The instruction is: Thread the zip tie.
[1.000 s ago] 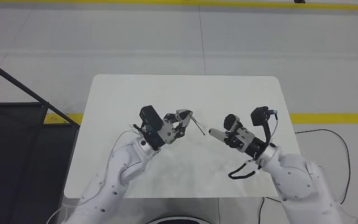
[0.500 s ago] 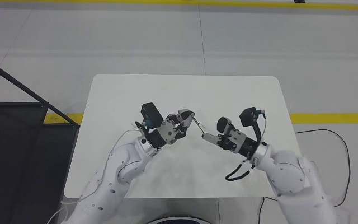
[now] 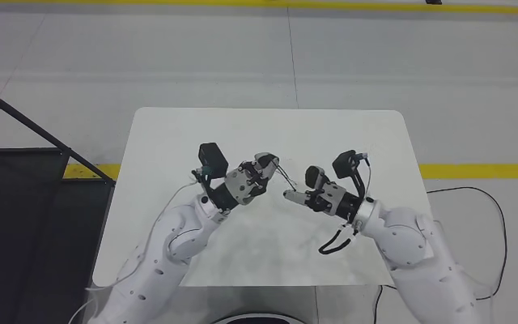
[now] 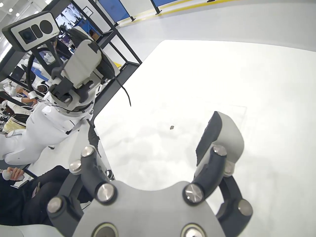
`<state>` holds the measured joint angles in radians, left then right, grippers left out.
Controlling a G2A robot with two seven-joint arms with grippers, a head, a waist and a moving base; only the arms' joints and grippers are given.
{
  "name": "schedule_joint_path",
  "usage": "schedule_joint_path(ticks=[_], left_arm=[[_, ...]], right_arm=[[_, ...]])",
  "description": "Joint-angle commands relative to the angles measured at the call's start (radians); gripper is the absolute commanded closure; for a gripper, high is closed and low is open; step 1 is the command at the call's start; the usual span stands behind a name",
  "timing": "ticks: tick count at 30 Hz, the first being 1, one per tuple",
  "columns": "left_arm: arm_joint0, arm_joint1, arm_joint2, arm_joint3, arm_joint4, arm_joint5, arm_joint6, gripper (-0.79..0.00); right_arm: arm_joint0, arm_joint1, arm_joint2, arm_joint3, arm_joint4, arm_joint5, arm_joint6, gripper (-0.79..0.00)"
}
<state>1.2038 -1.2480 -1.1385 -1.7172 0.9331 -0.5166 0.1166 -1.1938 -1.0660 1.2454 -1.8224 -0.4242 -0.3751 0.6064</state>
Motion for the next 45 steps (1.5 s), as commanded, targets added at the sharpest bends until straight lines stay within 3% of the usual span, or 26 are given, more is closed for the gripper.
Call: schedule_joint_path(ticks=[1, 9, 15, 21, 24, 27, 29, 33, 43, 45], left_arm=[[0.002, 0.001, -0.005, 0.0, -0.012, -0.009, -0.002, 0.0], [0.001, 0.002, -0.014, 0.004, -0.063, -0.051, -0.039, 0.0], [-0.001, 0.001, -0.018, 0.005, -0.071, -0.059, -0.048, 0.0], [-0.003, 0.001, -0.019, 0.009, -0.076, -0.062, -0.053, 0.0], [-0.005, 0.0, -0.019, 0.012, -0.077, -0.064, -0.054, 0.0], [-0.007, -0.001, -0.017, 0.016, -0.074, -0.066, -0.053, 0.0], [-0.008, -0.001, -0.017, 0.017, -0.071, -0.067, -0.053, 0.0], [-0.008, -0.001, -0.018, 0.019, -0.071, -0.069, -0.052, 0.0], [-0.009, -0.003, -0.019, 0.02, -0.068, -0.073, -0.053, 0.0], [-0.009, -0.003, -0.019, 0.02, -0.068, -0.073, -0.054, 0.0]], right_arm=[[0.0, 0.0, 0.003, 0.008, 0.005, 0.002, -0.005, -0.785], [0.01, -0.003, -0.006, 0.004, 0.029, -0.025, -0.022, -0.702], [0.029, -0.007, -0.024, -0.004, 0.034, -0.04, -0.03, -0.517], [0.042, -0.009, -0.037, -0.004, 0.03, -0.043, -0.024, -0.489], [0.045, -0.011, -0.041, -0.004, 0.031, -0.047, -0.037, -0.369], [0.048, -0.012, -0.046, -0.005, 0.031, -0.048, -0.038, -0.329], [0.049, -0.012, -0.048, -0.006, 0.032, -0.049, -0.04, -0.222], [0.048, -0.013, -0.047, -0.006, 0.032, -0.054, -0.053, -0.086], [0.048, -0.014, -0.046, -0.009, 0.036, -0.06, -0.045, -0.166], [0.049, -0.014, -0.046, -0.009, 0.039, -0.06, -0.042, -0.139]])
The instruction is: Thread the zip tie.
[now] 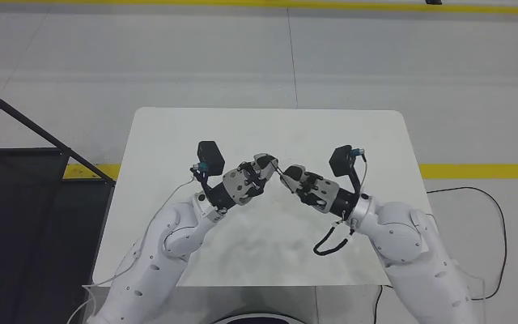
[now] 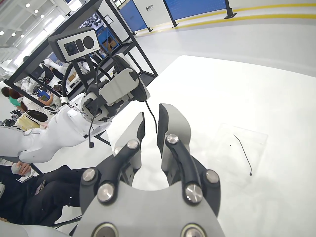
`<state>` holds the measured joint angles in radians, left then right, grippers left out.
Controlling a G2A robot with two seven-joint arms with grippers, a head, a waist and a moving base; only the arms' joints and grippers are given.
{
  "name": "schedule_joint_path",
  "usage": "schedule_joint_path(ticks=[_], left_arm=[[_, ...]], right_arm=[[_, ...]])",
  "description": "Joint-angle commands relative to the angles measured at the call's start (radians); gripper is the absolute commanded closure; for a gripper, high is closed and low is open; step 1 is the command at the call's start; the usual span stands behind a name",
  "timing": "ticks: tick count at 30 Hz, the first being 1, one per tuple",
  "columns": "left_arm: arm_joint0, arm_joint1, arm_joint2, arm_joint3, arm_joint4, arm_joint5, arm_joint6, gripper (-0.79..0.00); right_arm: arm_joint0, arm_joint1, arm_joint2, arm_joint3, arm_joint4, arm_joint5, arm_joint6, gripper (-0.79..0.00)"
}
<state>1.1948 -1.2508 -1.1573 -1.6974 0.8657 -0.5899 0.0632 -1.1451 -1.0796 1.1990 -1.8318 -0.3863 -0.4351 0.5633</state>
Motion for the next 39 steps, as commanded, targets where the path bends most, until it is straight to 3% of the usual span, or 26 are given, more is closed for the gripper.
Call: schedule_joint_path(ticks=[1, 3, 10, 11, 14, 15, 27, 31, 35, 39], left_arm=[[0.0, 0.0, 0.0, 0.0, 0.0, 0.0, 0.0, 0.0], [0.0, -0.001, 0.001, 0.001, -0.004, -0.003, -0.002, 0.0], [-0.001, 0.0, -0.005, 0.004, -0.036, -0.03, -0.019, 0.0], [-0.002, 0.001, -0.006, 0.005, -0.042, -0.034, -0.025, -0.105], [-0.003, 0.001, -0.01, 0.005, -0.063, -0.041, -0.039, -0.68], [-0.003, 0.002, -0.011, 0.003, -0.068, -0.043, -0.044, -0.785], [0.01, 0.021, -0.071, -0.03, -0.131, -0.105, -0.188, -0.785], [0.025, 0.031, -0.111, -0.036, -0.24, -0.159, -0.225, -0.785], [0.012, 0.051, -0.141, -0.005, -0.513, -0.24, -0.407, -0.785], [-0.043, 0.081, -0.164, 0.039, -0.847, -0.214, -0.698, -0.785]], right_arm=[[0.001, 0.0, -0.001, 0.0, 0.001, -0.001, 0.004, -0.108], [0.003, 0.0, -0.001, 0.0, 0.002, -0.003, 0.005, 0.0], [0.008, -0.001, -0.002, 0.004, 0.014, -0.014, 0.012, 0.0], [0.008, 0.0, -0.001, 0.003, 0.016, -0.017, 0.013, 0.0], [0.004, 0.001, 0.006, 0.001, 0.028, -0.029, 0.016, 0.0], [0.003, 0.001, 0.009, 0.001, 0.033, -0.034, 0.018, 0.0], [-0.007, 0.011, 0.065, 0.015, 0.13, -0.102, 0.046, 0.0], [-0.003, 0.018, 0.083, 0.028, 0.175, -0.159, 0.103, 0.0], [0.008, 0.031, 0.106, 0.063, 0.261, -0.252, 0.213, 0.0], [0.019, 0.046, 0.117, 0.101, 0.363, -0.341, 0.343, 0.0]])
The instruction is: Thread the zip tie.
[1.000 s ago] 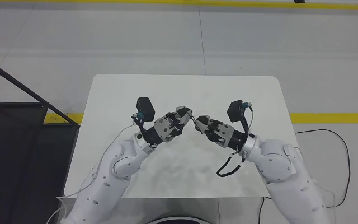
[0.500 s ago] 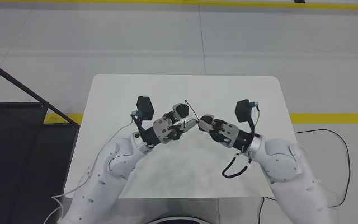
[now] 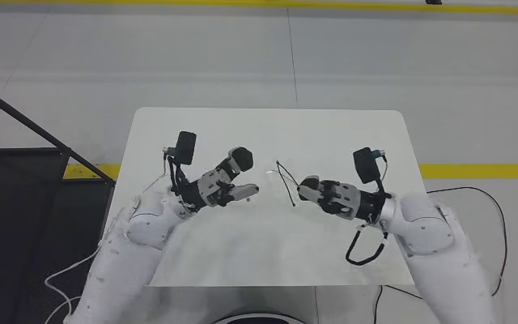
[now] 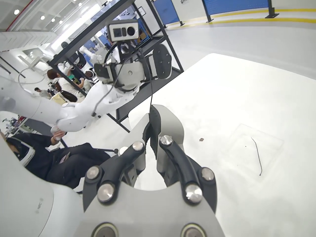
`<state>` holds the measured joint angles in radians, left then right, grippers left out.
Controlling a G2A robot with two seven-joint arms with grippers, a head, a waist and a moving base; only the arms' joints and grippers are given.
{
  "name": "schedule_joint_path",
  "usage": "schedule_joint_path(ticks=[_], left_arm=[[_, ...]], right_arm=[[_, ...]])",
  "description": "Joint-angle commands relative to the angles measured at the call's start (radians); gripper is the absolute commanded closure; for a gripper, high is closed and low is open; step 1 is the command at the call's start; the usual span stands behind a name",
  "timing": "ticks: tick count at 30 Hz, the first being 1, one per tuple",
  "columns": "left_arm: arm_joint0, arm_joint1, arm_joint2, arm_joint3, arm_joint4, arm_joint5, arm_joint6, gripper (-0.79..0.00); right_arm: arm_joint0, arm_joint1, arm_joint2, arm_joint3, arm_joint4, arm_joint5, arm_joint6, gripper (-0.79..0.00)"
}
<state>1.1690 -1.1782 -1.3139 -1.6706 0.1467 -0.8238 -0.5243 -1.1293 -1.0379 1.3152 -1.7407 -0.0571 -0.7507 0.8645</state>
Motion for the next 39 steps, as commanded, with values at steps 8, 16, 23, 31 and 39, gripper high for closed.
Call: schedule_joint_path(ticks=[8, 16, 23, 31, 39], left_arm=[[-0.098, 0.042, -0.017, 0.063, -0.422, 0.172, -0.502, -0.785], [-0.098, 0.042, -0.017, 0.063, -0.422, 0.172, -0.502, -0.785], [-0.128, 0.043, 0.02, 0.091, -0.598, 0.255, -0.588, -0.785], [-0.209, 0.044, 0.061, 0.196, -0.738, 0.324, -0.755, -0.699], [-0.259, 0.036, 0.11, 0.254, -0.798, 0.337, -0.809, -0.357]], right_arm=[[0.034, 0.034, -0.02, 0.063, 0.189, -0.072, 0.133, 0.0], [0.034, 0.034, -0.02, 0.063, 0.189, -0.072, 0.133, 0.0], [0.057, 0.033, -0.078, 0.06, 0.181, -0.058, 0.147, 0.0], [0.151, 0.062, -0.209, 0.117, 0.252, -0.064, 0.141, 0.0], [0.232, 0.106, -0.319, 0.16, 0.368, -0.081, 0.125, 0.0]])
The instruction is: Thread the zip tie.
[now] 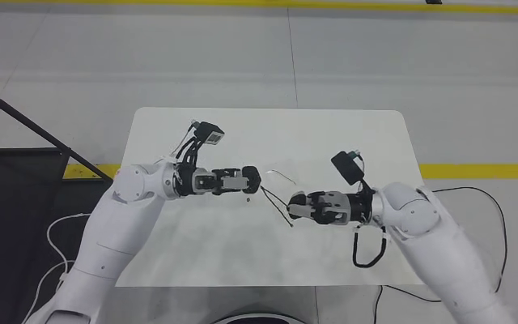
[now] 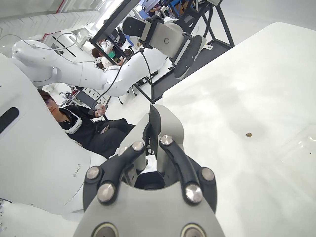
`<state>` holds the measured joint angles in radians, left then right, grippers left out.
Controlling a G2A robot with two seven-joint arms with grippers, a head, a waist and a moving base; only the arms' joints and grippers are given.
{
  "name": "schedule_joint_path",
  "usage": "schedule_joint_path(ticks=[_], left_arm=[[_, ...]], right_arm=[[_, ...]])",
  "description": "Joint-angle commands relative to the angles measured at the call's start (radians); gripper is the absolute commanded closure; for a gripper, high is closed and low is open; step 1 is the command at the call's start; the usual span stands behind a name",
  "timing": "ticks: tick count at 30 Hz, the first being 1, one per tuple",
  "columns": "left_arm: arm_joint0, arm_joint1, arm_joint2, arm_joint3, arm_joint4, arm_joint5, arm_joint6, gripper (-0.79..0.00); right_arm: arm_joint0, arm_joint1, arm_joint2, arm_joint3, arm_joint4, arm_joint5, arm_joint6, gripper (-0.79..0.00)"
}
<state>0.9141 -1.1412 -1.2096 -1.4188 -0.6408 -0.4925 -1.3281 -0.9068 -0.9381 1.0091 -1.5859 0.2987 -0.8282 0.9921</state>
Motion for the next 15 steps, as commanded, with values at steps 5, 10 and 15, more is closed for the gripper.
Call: schedule_joint_path(ticks=[5, 10, 15], left_arm=[[-0.021, -0.002, 0.023, 0.015, -0.038, 0.018, -0.017, -0.351], [-0.032, -0.003, 0.036, 0.024, -0.065, 0.031, -0.03, -0.339], [-0.041, -0.003, 0.046, 0.028, -0.079, 0.041, -0.04, -0.311]], right_arm=[[0.05, 0.036, -0.076, 0.023, 0.049, -0.022, -0.022, 0.0], [0.087, 0.063, -0.134, 0.039, 0.069, -0.046, -0.045, 0.0], [0.121, 0.086, -0.187, 0.051, 0.08, -0.072, -0.072, 0.0]])
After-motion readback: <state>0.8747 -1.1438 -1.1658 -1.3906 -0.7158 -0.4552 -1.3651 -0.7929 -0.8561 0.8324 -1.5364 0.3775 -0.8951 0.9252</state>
